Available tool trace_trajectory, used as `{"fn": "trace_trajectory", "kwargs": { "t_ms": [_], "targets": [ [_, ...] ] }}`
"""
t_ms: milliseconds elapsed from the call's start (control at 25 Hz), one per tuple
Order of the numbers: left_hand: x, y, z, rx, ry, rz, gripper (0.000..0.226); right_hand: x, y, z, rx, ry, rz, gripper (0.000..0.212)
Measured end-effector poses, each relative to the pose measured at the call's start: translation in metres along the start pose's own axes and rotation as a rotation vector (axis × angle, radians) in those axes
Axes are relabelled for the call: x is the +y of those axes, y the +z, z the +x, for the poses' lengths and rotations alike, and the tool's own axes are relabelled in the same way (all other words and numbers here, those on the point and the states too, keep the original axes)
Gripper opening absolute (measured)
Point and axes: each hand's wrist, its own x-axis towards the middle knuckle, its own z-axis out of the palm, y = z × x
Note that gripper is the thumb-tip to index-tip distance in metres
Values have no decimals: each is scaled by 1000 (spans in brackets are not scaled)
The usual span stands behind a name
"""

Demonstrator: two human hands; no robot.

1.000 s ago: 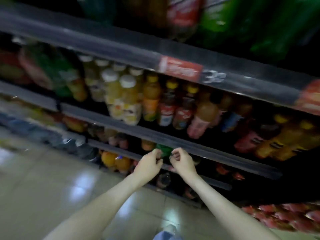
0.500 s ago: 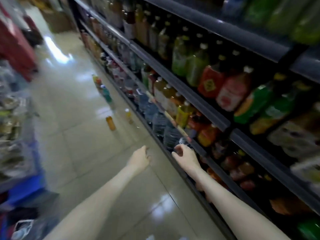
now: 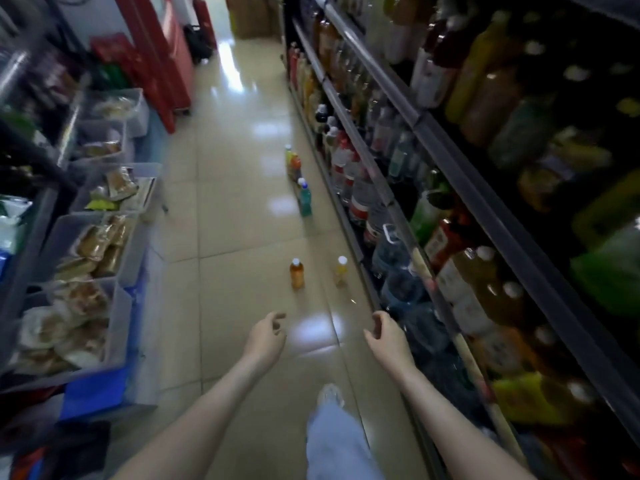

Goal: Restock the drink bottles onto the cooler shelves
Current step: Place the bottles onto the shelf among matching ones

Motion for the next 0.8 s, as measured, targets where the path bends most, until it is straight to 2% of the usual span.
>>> {"fn": "trace_trajectory", "kwargs": {
  "t_ms": [160,280,360,480,640,800],
  "targets": [
    [21,-37,134,95,-80,-24,40,-72,11,148,-94,-52,-129,38],
    [13,-35,238,45,-129,4,43,-100,51,249,-124,-59,-197,29],
    [-20,-12,326,-1,-132,42,40,-98,106,326,-153,-11,-202,31],
    [-74,27,442,-94,-177,98,25,-81,203,433,-151,73,-233,47],
    [-122,57,577,-223,-160,187,32,-53,322,575,-210,151,-348,63],
    [-161,61,664,-342,-274,222,50,-34,398,649,-305,123,-635,36]
  ]
}}
